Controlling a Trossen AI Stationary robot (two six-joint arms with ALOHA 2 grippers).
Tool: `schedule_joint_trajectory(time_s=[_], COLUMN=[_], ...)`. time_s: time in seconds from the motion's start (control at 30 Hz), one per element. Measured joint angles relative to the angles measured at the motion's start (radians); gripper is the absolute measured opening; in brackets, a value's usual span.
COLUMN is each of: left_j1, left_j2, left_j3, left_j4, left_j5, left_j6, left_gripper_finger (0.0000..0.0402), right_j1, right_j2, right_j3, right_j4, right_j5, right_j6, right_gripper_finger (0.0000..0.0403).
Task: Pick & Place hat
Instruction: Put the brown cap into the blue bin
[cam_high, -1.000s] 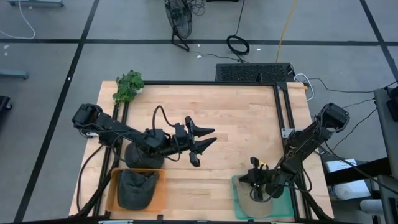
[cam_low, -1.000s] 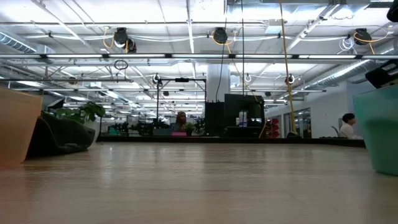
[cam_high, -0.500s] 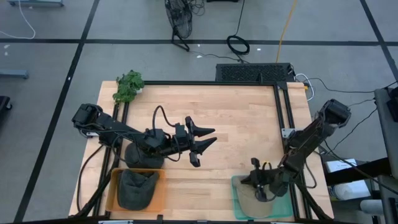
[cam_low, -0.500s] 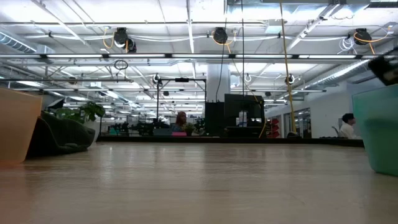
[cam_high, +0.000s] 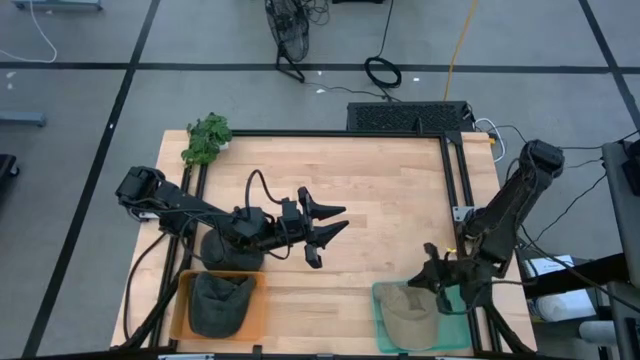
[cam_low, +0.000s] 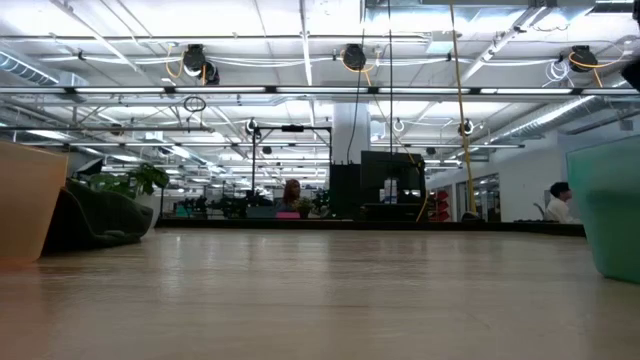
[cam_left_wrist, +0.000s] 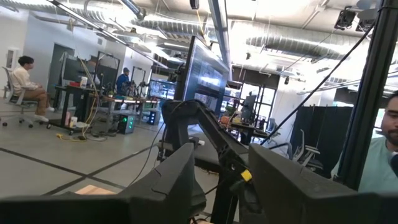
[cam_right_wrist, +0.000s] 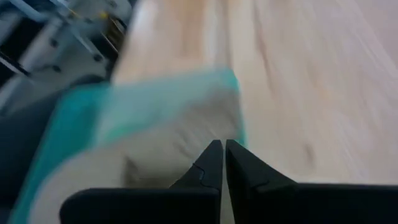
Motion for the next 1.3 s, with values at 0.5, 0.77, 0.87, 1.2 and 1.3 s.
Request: schedule_joint_trajectory(time_s=[0.5,0.77,0.87,1.2,1.3], left_j1=[0.000,0.000,0.000,0.000,0.000], left_j2=[0.000,0.000,0.000,0.000,0.000], left_j3=[0.000,0.000,0.000,0.000,0.000], left_j4=[-0.001,-0.001,-0.001,-0.002,-0.002], left_j5=[0.000,0.000,0.000,0.000,0.000], left_j6=[0.000,0.000,0.000,0.000,0.000], left_gripper_finger=[0.0163,0.0163,0.0163,0.0163,0.0163], right_j1=[0.112,0.165,0.178,0.190,0.190], right_j2=[0.037,0.037,0.036,0.037,0.037], right_j3=[0.002,0.002,0.002,0.002,0.002], right_j4=[-0.247,-0.376,-0.400,-0.401,-0.401], right_j5=[0.024,0.020,0.021,0.047,0.024], right_j6=[0.342,0.491,0.532,0.557,0.563], right_gripper_finger=[0.0000,0.0000,0.0000,0.0000,0.0000])
